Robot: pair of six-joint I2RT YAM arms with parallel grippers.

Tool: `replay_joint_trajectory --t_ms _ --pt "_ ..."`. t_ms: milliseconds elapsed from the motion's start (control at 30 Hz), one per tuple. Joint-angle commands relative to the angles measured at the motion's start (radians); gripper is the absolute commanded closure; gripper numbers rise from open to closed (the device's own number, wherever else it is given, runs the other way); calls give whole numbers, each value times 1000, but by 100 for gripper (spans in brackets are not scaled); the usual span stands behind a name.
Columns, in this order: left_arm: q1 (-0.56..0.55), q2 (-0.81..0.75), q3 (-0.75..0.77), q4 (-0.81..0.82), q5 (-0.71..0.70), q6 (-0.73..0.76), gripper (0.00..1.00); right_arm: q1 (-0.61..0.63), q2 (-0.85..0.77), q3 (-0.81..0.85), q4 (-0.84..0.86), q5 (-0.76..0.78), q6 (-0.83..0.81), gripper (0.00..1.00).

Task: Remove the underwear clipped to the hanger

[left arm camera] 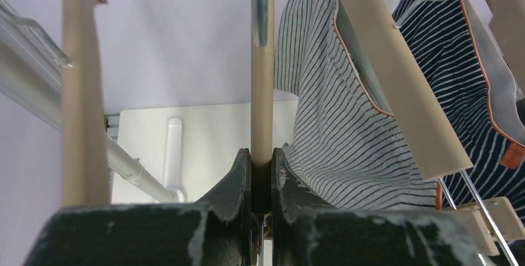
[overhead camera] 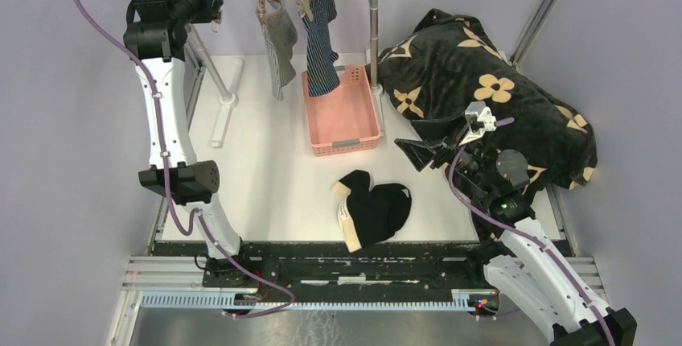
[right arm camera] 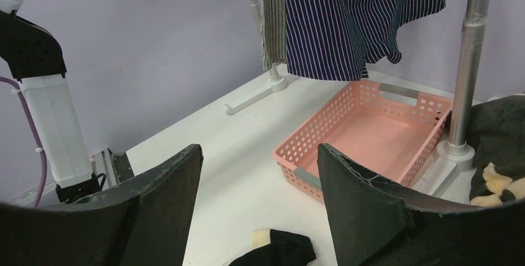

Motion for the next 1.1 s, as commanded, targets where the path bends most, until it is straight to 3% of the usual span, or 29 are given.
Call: replay_joint_trajectory --t_ms 0,467,733,900,1067 --pt "28 9 42 157 72 -35 93 4 7 -1 76 -13 17 23" --pt "41 104 36 123 69 -63 89 5 25 -16 137 -40 47 24" --pt "41 113 19 110 42 -75 81 5 43 -21 164 -43 58 24" --pt "42 86 22 179 0 -128 84 4 67 -26 196 -50 75 24" --pt "42 76 17 259 -6 -199 78 5 61 -26 200 -59 75 25"
